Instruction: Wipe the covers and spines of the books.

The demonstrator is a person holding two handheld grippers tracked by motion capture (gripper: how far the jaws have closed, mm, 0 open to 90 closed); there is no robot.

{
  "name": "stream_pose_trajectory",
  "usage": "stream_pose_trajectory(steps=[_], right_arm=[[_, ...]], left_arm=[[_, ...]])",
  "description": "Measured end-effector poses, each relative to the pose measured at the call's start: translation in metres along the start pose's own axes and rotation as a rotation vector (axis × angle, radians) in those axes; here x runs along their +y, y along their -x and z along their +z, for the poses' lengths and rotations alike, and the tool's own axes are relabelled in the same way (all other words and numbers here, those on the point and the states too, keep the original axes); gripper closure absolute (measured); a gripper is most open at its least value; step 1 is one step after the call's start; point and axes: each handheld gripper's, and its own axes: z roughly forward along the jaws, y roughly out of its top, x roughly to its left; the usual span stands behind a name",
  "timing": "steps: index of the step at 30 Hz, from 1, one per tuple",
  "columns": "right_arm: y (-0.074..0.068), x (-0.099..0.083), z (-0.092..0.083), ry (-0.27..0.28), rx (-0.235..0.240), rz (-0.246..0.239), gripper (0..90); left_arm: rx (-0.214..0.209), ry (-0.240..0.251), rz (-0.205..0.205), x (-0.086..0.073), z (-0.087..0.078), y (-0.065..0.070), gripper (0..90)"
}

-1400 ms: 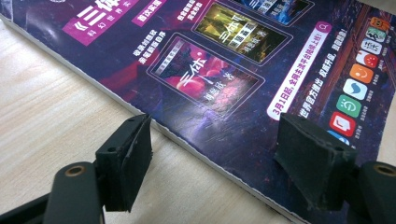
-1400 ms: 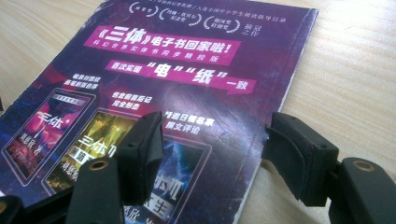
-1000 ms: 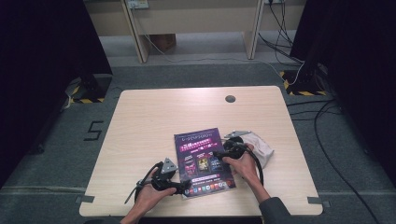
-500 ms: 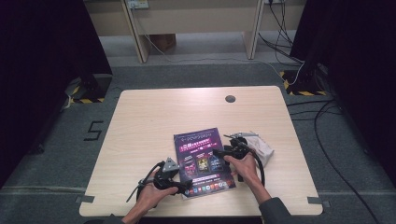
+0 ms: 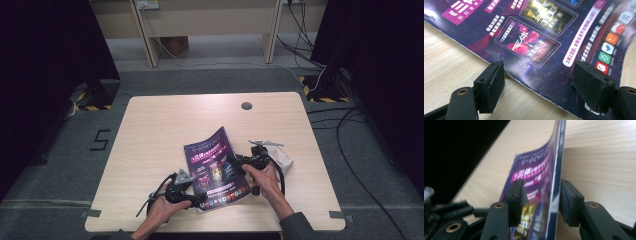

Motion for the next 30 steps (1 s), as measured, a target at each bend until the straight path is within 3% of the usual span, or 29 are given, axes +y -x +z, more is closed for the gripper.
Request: stream_pose_trajectory(steps=[1,3,7,13,21,26,30], right_arm=[[0.000,0.000,0.000,0.000,0.000,0.000,60.1],[-0.002,0.003,-0.001,-0.055,-0.043,-0.086,65.5],[-0.004,0.004,0.000,-0.106,-0.074,-0.174,69.4],[-0.004,0.006,0.003,-0.150,-0.069,-0.220,72.7],[-0.007,0.008,0.004,-0.161,-0.078,-0.268,75.3],[-0.016,0.018,0.006,-0.177,-0.100,-0.333,78.5],[-0.025,0.030,0.012,-0.225,-0.128,-0.384,81.4]], left_arm=[[0.001,-0.001,0.001,0.000,0.000,0.000,25.3],[-0.001,-0.001,0.005,0.000,0.000,0.000,25.1],[0.001,-0.002,0.009,0.000,0.000,0.000,25.1],[0.002,-0.001,0.014,0.000,0.000,0.000,25.2],[0.001,-0.004,0.018,0.000,0.000,0.001,24.3],[-0.011,-0.002,0.027,0.000,-0.001,0.003,23.9],[-0.010,0.002,0.030,-0.001,-0.003,0.002,23.9]])
